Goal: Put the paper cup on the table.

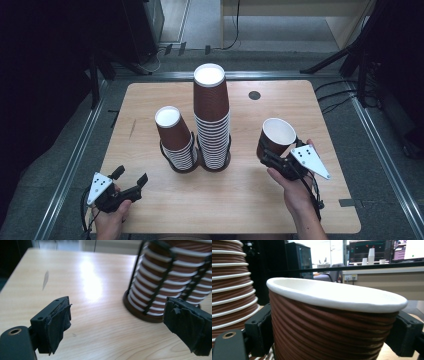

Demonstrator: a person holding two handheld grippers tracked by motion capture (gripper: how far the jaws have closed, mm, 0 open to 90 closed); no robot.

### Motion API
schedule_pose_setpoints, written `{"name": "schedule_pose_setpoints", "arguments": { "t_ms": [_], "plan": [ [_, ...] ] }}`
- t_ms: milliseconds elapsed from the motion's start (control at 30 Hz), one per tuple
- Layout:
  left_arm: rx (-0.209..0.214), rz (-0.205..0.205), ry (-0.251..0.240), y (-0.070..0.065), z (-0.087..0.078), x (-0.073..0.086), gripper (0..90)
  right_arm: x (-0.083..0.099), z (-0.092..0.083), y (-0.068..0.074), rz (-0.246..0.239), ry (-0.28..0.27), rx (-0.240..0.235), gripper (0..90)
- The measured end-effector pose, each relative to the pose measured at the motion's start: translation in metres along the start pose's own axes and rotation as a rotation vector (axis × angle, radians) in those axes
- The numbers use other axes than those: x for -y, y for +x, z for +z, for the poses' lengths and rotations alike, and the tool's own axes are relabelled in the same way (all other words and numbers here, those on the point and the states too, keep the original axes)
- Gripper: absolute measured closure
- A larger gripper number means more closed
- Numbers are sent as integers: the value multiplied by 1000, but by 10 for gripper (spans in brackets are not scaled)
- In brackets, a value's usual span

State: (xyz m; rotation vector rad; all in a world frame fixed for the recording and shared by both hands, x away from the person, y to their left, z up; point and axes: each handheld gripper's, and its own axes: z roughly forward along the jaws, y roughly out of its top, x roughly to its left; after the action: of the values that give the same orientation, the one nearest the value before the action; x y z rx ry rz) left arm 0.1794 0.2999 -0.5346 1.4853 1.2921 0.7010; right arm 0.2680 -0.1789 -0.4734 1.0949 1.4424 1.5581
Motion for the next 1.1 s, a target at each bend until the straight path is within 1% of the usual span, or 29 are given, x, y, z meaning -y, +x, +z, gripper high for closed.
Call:
{"name": "schedule_pose_setpoints", "arguments": {
  "t_ms": [67, 233, 300, 367, 400, 467, 533, 633, 667, 700, 733, 767, 800, 900, 1000, 1100],
  "plan": [
    [-23, -9, 11, 5, 2, 1, 82, 1, 2, -2, -2, 1, 16, 115],
    [-47, -17, 27, 11, 5, 3, 82, 4, 7, -7, -37, -9, 55, 118],
    [-56, -16, 33, 12, 7, 4, 82, 4, 11, -10, -38, -2, 87, 118],
    [-73, -12, 42, 14, 9, 7, 82, 5, 15, -16, -38, -13, 114, 118],
    [-73, -12, 49, 15, 9, 7, 82, 6, 16, -17, -37, -12, 123, 118],
    [-74, -16, 48, 16, 10, 7, 82, 8, 22, -21, -54, -13, 149, 116],
    [-71, -19, 49, 16, 11, 8, 82, 11, 28, -24, -77, 12, 180, 114],
    [-57, -27, 50, 16, 11, 8, 82, 17, 38, -32, -78, 35, 207, 114],
    [-55, -29, 50, 16, 11, 8, 82, 19, 41, -35, -91, 47, 220, 114],
    [-53, -31, 49, 17, 11, 8, 82, 21, 44, -38, -79, 50, 221, 113],
    [-52, -33, 49, 17, 11, 8, 82, 23, 47, -41, -52, 45, 216, 113],
    [-50, -34, 50, 17, 11, 8, 82, 24, 49, -43, -41, 39, 216, 112],
    [-49, -34, 50, 17, 11, 8, 82, 26, 52, -45, -40, 40, 219, 112],
    [-46, -27, 55, 16, 12, 8, 82, 31, 62, -50, -81, 76, 241, 110],
    [-44, -16, 56, 15, 12, 8, 82, 34, 72, -55, -71, 91, 256, 107],
    [-41, -24, 54, 16, 12, 8, 82, 36, 81, -61, -52, 97, 268, 106]
  ]
}}
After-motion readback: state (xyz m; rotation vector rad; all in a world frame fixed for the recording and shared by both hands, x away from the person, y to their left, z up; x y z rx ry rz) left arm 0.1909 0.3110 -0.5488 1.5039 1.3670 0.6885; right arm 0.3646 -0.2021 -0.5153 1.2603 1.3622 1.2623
